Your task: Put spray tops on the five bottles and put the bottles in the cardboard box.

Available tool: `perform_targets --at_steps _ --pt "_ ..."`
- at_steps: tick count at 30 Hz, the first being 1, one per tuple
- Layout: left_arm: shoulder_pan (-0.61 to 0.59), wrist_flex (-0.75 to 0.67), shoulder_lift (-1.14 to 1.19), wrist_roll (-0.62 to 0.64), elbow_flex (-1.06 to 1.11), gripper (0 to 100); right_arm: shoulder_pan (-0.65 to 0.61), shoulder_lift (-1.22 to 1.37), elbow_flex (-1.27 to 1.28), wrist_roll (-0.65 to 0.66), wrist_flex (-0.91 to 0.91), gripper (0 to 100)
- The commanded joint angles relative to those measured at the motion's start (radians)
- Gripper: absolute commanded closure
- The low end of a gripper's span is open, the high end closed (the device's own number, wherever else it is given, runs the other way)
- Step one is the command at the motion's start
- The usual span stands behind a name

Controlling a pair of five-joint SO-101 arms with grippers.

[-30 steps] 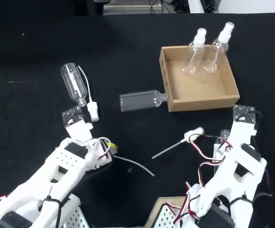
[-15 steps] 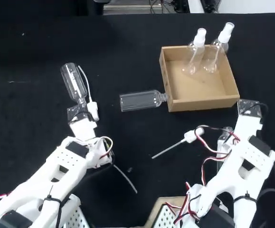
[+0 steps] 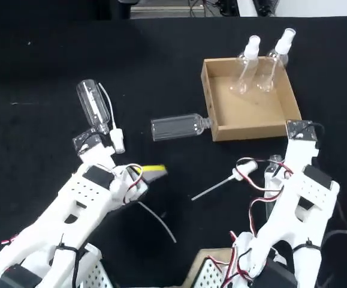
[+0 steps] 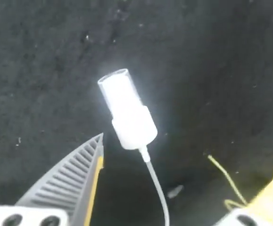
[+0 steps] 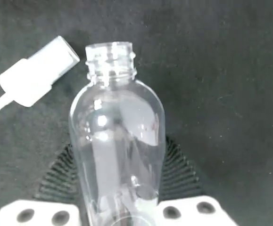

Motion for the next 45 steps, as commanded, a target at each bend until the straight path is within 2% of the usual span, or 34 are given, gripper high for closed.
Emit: perform_targets --at_steps 1,4,8,11,16,19,25,31,33,37,40,45 --pt "-0.108 -0.011 -0.003 0.018 -0.048 53 -0.017 0.001 -0.018 -0.008 -0.002 98.8" --pt "-0.191 -0.044 -0.003 -0.002 -0.007 65 -0.015 0.001 -0.018 -0.009 -0.002 98.8" --pt "-0.193 -0.094 -0.003 -0.075 0.050 76 -0.017 0.001 -0.025 -0.015 0.000 98.8" --pt "-0.142 -0.094 -0.009 -0.107 0.071 75 -0.017 0.001 -0.025 -0.015 0.000 98.8" --pt "-0.035 -0.097 -0.005 -0.107 0.065 65 -0.017 0.001 -0.025 -0.015 0.002 98.8" --pt "0.001 -0.126 -0.003 -0.107 0.074 63 -0.017 0.001 -0.025 -0.015 0.005 98.8" --pt "-0.082 -0.261 -0.003 -0.106 0.142 63 -0.015 0.001 -0.025 -0.015 0.005 98.8" --pt "-0.090 -0.264 -0.003 -0.081 0.173 63 -0.017 0.001 -0.025 -0.015 0.003 98.8" --pt "-0.050 -0.264 -0.012 -0.083 0.202 67 -0.017 0.001 -0.025 -0.015 0.003 98.8" --pt "0.051 -0.267 -0.014 -0.101 0.225 86 -0.017 0.001 -0.025 -0.015 0.005 98.8" --pt "0.062 -0.273 -0.015 -0.166 0.206 96 -0.017 0.001 -0.025 -0.015 0.005 98.8" --pt "-0.016 -0.264 -0.015 -0.276 0.147 97 -0.014 0.001 -0.025 -0.015 0.005 98.8"
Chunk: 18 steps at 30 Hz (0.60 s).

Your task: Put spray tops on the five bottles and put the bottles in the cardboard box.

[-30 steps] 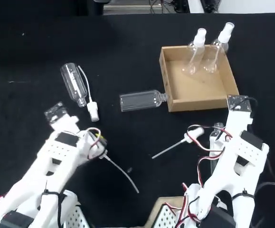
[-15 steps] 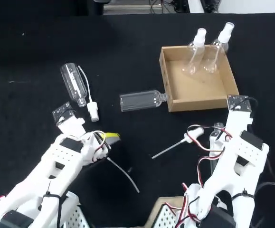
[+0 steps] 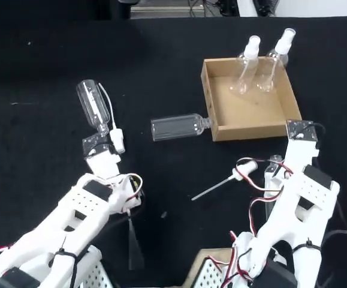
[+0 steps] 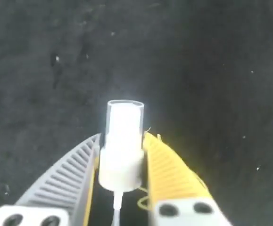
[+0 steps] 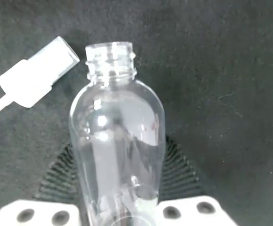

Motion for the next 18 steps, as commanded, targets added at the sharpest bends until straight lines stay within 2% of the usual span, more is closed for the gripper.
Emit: perform_targets --at_steps 1,4,7,12,18 --pt "-0.051 0.005 0.003 -0.110 -0.047 97 -0.014 0.001 -0.025 -0.009 0.006 98.8" --pt "-0.061 0.041 0.003 -0.264 -0.062 96 -0.014 0.001 -0.025 -0.009 0.006 98.8" --pt "-0.065 0.127 0.003 -0.351 -0.094 89 -0.017 0.001 -0.025 -0.009 0.006 98.8" --pt "-0.097 0.199 0.003 -0.364 -0.108 74 -0.017 0.001 -0.025 -0.009 0.006 98.8" --pt "-0.131 0.195 0.005 -0.364 -0.111 74 -0.017 0.001 -0.050 -0.009 0.009 98.8"
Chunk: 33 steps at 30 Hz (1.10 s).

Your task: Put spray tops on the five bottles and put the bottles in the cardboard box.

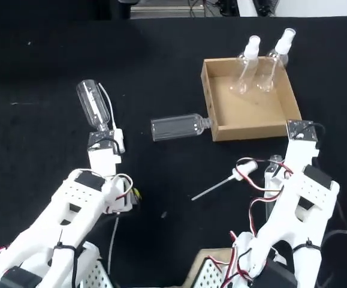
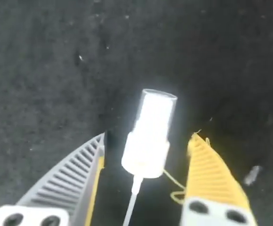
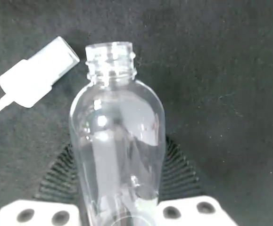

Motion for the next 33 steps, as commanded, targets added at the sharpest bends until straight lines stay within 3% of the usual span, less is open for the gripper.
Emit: perform_targets --at_steps 1,7,13,18,30,33 --pt "-0.013 0.008 -0.003 -0.009 -0.047 75 -0.017 0.001 -0.058 -0.009 0.021 98.8" --pt "0.042 0.014 0.002 -0.014 -0.053 75 -0.017 0.001 -0.091 -0.009 0.078 98.8" --pt "0.058 0.015 0.002 -0.060 -0.094 87 -0.018 -0.010 -0.091 -0.009 0.098 98.8" --pt "0.059 0.015 0.003 -0.095 -0.084 87 -0.031 -0.125 -0.093 -0.009 0.152 98.8" --pt "0.059 0.015 0.003 -0.095 -0.025 87 -0.442 -0.450 -0.291 -0.181 0.427 98.8" --pt "0.058 0.015 0.003 -0.095 -0.022 80 -0.499 -0.437 -0.314 -0.201 0.436 98.8"
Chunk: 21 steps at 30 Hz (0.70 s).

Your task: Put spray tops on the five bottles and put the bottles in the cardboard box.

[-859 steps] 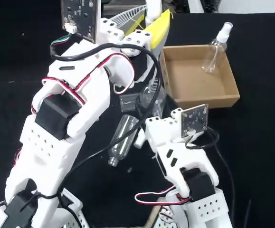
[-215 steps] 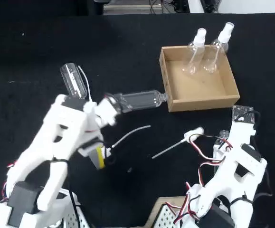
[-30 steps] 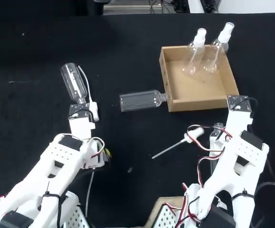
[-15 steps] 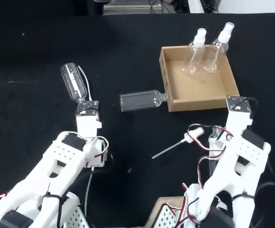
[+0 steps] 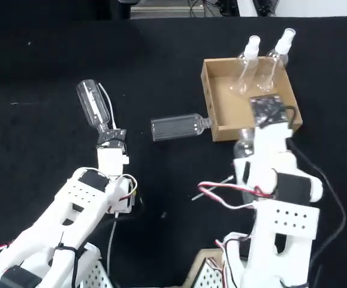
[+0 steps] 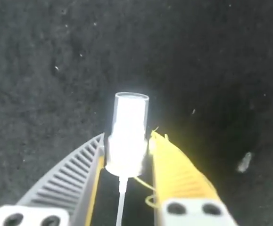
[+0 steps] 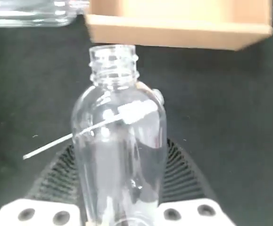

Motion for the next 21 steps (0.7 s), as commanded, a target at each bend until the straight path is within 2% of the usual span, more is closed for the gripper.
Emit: perform_targets --at_steps 1,5,13,18,21 --pt "0.005 0.008 0.002 -0.011 0.008 78 -0.072 -0.021 -0.077 -0.029 0.015 98.8" --pt "0.001 0.006 0.002 -0.011 0.018 76 -0.115 -0.025 -0.087 -0.041 0.017 98.8" --pt "0.005 -0.003 0.002 -0.011 0.031 84 -0.198 -0.025 -0.171 -0.094 0.020 98.8" --pt "0.005 0.002 0.000 -0.011 0.022 96 -0.285 -0.025 -0.209 -0.098 0.005 98.8" --pt "0.004 0.008 -0.012 -0.011 0.005 96 -0.318 -0.025 -0.214 -0.098 -0.037 98.8"
